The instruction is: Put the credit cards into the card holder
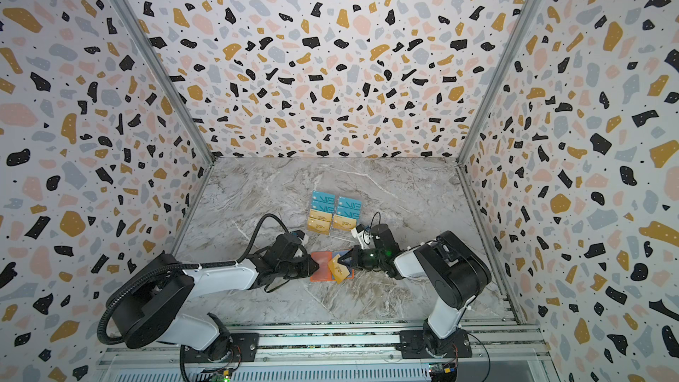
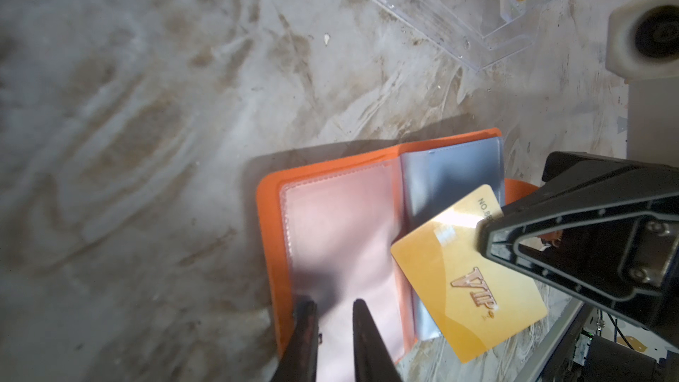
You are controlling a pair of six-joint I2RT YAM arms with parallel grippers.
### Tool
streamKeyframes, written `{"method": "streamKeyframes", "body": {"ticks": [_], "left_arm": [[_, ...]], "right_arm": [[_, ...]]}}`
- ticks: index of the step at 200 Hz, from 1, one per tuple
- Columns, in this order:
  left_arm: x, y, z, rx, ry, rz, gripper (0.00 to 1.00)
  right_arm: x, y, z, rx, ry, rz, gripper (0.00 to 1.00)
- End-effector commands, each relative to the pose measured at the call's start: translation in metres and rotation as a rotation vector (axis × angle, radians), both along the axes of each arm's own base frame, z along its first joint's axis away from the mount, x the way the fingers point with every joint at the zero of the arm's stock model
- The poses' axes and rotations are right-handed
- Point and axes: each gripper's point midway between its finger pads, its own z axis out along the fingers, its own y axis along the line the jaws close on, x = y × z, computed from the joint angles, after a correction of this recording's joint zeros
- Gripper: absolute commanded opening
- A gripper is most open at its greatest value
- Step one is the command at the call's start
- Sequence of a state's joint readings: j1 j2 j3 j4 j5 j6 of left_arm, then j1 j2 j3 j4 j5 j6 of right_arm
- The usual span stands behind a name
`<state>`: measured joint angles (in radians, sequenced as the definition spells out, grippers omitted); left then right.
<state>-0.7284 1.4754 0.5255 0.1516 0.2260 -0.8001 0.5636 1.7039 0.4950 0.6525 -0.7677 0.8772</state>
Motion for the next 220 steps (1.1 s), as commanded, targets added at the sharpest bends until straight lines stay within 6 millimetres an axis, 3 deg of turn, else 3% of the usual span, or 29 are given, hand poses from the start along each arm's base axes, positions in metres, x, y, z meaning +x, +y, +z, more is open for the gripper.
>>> {"method": "streamKeyframes", "body": {"ticks": [1, 131, 220], "left_arm": [[-0.012, 0.012, -0.015, 0.04, 0.049, 0.004, 0.21], [-0.014, 0.014, -0.013, 0.042, 0.046, 0.006, 0.21], [-0.013, 0.013, -0.013, 0.04, 0.049, 0.005, 0.21]], "right_arm": [[0.008, 0.008, 0.009, 0.031, -0.027, -0.007, 0.0], [0.011, 0.003, 0.001, 0.012, -0.017, -0.069, 0.0], [0.014, 0.013, -0.002, 0.037, 0.009, -0.092, 0.0]]}}
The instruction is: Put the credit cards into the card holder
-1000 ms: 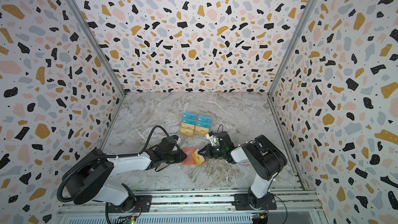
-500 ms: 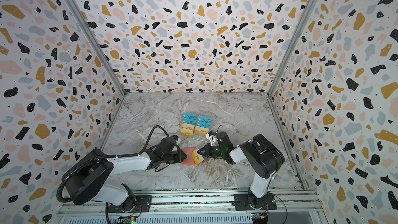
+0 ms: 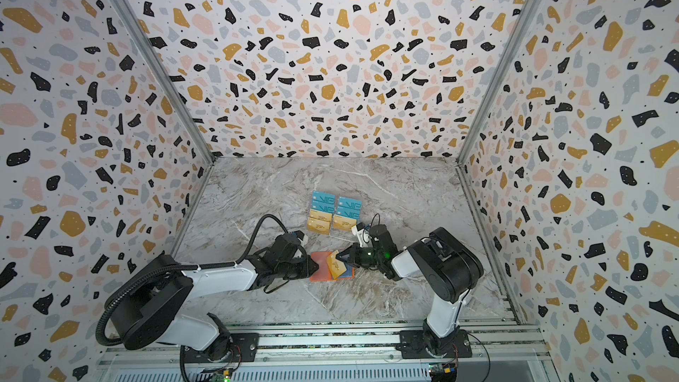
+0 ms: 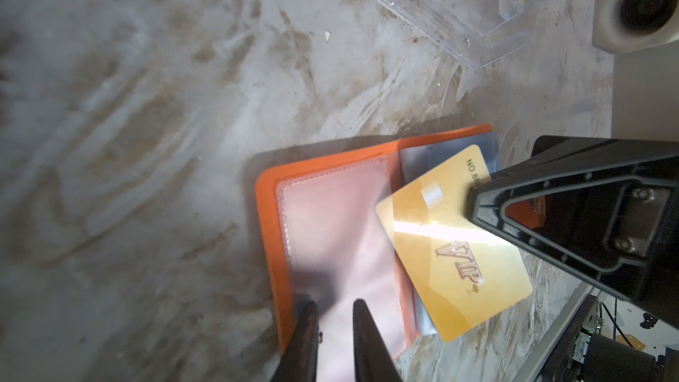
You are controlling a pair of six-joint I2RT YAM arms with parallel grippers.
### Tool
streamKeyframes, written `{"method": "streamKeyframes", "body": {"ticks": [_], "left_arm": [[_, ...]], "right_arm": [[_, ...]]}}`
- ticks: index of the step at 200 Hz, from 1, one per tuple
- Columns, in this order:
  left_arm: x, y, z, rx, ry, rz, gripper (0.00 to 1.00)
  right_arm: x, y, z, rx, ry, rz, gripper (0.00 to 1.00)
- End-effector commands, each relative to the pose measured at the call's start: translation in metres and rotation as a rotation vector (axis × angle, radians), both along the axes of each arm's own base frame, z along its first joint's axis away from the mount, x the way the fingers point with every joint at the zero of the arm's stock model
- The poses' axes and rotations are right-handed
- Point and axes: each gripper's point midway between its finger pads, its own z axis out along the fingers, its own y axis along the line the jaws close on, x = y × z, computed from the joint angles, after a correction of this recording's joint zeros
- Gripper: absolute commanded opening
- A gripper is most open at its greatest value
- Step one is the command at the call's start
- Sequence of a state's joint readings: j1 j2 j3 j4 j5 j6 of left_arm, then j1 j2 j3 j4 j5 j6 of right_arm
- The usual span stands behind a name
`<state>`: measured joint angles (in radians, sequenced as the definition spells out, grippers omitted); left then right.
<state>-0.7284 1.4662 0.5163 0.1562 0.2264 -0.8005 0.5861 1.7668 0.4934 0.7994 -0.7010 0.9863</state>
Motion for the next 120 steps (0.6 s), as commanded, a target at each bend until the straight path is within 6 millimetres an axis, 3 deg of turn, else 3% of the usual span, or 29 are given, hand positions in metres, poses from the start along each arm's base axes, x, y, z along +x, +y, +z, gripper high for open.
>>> {"method": "streamKeyframes", "body": {"ticks": [1, 120], "left_arm": [[-0.0124, 0.0123, -0.0139, 0.044, 0.052, 0.005, 0.21], [-0.013, 0.0117, -0.0125, 0.037, 0.052, 0.002, 0.21]], "right_arm": [[0.0005, 0.0045, 0.0, 0.009, 0.003, -0.015, 0.0], [-0.0001, 0.0062, -0.0063, 0.032, -0.002, -0.093, 0.0]]}}
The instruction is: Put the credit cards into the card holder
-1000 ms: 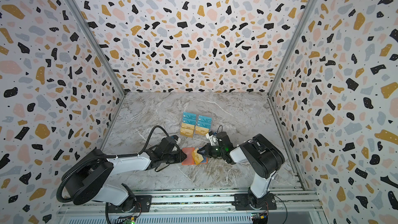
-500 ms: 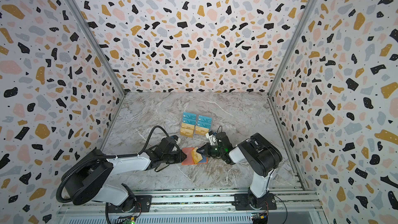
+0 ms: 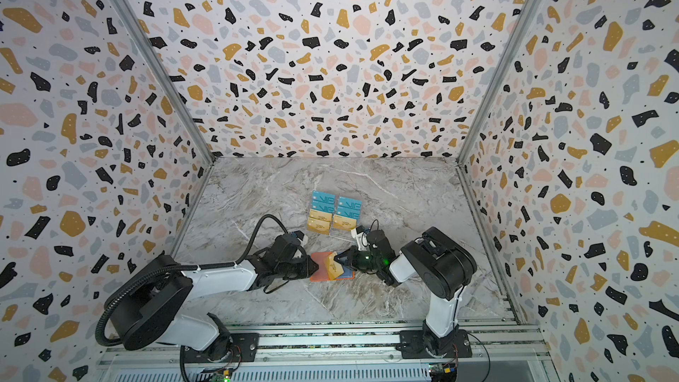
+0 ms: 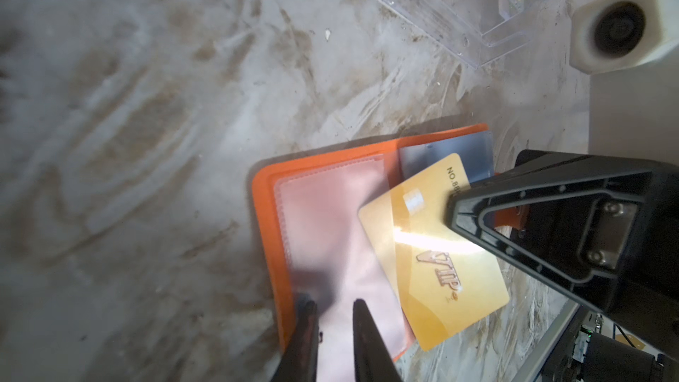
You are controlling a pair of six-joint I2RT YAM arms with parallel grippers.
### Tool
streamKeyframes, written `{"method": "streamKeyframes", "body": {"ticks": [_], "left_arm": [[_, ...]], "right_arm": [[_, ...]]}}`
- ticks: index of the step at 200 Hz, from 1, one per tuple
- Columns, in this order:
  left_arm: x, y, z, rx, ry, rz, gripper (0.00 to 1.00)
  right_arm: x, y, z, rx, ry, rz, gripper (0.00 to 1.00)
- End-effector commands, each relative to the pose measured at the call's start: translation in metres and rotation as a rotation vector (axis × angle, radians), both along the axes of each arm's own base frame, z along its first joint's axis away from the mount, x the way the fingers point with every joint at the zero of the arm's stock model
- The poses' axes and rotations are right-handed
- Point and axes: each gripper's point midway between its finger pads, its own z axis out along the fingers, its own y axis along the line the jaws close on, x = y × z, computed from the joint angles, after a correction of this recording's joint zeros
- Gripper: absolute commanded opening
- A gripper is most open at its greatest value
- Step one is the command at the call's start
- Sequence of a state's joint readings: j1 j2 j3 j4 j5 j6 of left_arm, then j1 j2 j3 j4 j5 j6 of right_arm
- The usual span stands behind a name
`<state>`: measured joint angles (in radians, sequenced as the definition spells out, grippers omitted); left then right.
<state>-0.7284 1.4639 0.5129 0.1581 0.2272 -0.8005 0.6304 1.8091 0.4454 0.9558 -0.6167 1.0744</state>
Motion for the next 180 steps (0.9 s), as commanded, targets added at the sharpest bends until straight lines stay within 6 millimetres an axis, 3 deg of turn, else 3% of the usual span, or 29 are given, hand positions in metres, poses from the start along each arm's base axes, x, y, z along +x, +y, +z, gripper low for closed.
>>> {"method": "streamKeyframes", "body": {"ticks": [1, 117, 180], "left_arm": [[-0.0124, 0.0115, -0.0124, 0.038, 0.052, 0.002, 0.21], [-0.0138, 0.0126, -0.0114, 0.035, 0.054, 0.006, 0.21], [-0.0143, 0.0129, -0.0127, 0.038, 0.058, 0.007, 0.21]], "right_arm": [[0.0021, 0.0014, -0.0003, 0.014, -0.001, -0.03, 0.0], [0.0001, 0.0076, -0.0038, 0.052, -0.002, -0.079, 0.0], [0.0028, 0.0013, 0.0012, 0.074, -0.034, -0.135, 0.0]]}}
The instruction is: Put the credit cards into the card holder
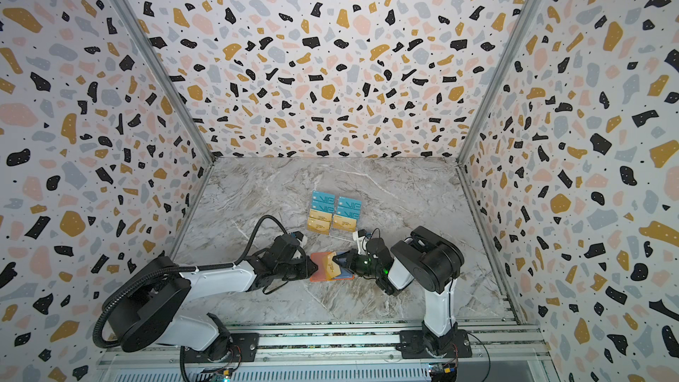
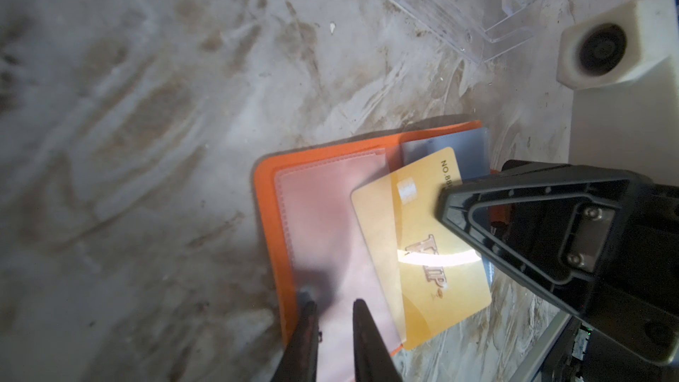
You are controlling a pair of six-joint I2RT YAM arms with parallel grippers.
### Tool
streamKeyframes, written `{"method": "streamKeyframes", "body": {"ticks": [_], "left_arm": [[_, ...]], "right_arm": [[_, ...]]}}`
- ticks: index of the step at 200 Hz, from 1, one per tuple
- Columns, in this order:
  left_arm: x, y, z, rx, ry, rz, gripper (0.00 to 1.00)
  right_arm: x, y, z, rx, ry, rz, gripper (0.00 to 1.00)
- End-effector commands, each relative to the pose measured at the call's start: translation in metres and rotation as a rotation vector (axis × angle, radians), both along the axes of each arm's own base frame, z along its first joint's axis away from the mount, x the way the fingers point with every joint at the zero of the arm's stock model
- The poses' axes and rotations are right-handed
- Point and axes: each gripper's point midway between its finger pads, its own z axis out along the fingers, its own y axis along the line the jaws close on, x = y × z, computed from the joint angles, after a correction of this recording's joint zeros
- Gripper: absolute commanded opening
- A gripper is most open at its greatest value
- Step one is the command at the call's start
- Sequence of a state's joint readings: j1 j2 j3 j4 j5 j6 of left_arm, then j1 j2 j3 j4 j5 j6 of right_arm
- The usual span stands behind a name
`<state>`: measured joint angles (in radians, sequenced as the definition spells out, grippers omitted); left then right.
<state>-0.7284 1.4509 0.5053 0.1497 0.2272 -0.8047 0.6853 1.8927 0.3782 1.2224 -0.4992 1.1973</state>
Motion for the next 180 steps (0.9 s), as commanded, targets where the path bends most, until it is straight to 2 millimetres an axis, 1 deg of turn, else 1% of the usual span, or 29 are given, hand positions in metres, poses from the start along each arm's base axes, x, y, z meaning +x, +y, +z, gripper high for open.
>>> {"method": "streamKeyframes", "body": {"ticks": [1, 53, 84, 101, 105, 138, 157, 180], "left_arm": [[-0.012, 0.011, -0.013, 0.038, 0.054, 0.004, 0.21], [-0.012, 0.011, -0.011, 0.034, 0.052, 0.006, 0.21], [-0.012, 0.01, -0.01, 0.032, 0.051, 0.006, 0.21], [-0.011, 0.01, -0.009, 0.033, 0.05, 0.006, 0.21], [-0.012, 0.01, -0.009, 0.032, 0.051, 0.005, 0.21], [-0.012, 0.009, -0.008, 0.023, 0.053, 0.009, 0.21], [-0.012, 0.009, -0.007, 0.013, 0.054, 0.013, 0.21], [-0.012, 0.008, -0.007, 0.008, 0.055, 0.013, 0.21]], "right_arm": [[0.004, -0.003, 0.003, 0.01, -0.02, -0.04, 0.0], [0.002, 0.001, 0.002, 0.021, -0.029, -0.041, 0.0], [0.0, 0.007, 0.0, 0.013, -0.034, -0.033, 0.0], [-0.001, 0.005, -0.003, 0.008, -0.022, -0.046, 0.0], [0.0, 0.006, 0.002, 0.028, -0.04, -0.051, 0.0], [0.001, 0.0, 0.005, 0.045, -0.052, -0.109, 0.0], [0.001, 0.0, 0.009, 0.05, -0.071, -0.124, 0.0], [-0.002, 0.001, 0.004, 0.02, -0.067, -0.109, 0.0]]}}
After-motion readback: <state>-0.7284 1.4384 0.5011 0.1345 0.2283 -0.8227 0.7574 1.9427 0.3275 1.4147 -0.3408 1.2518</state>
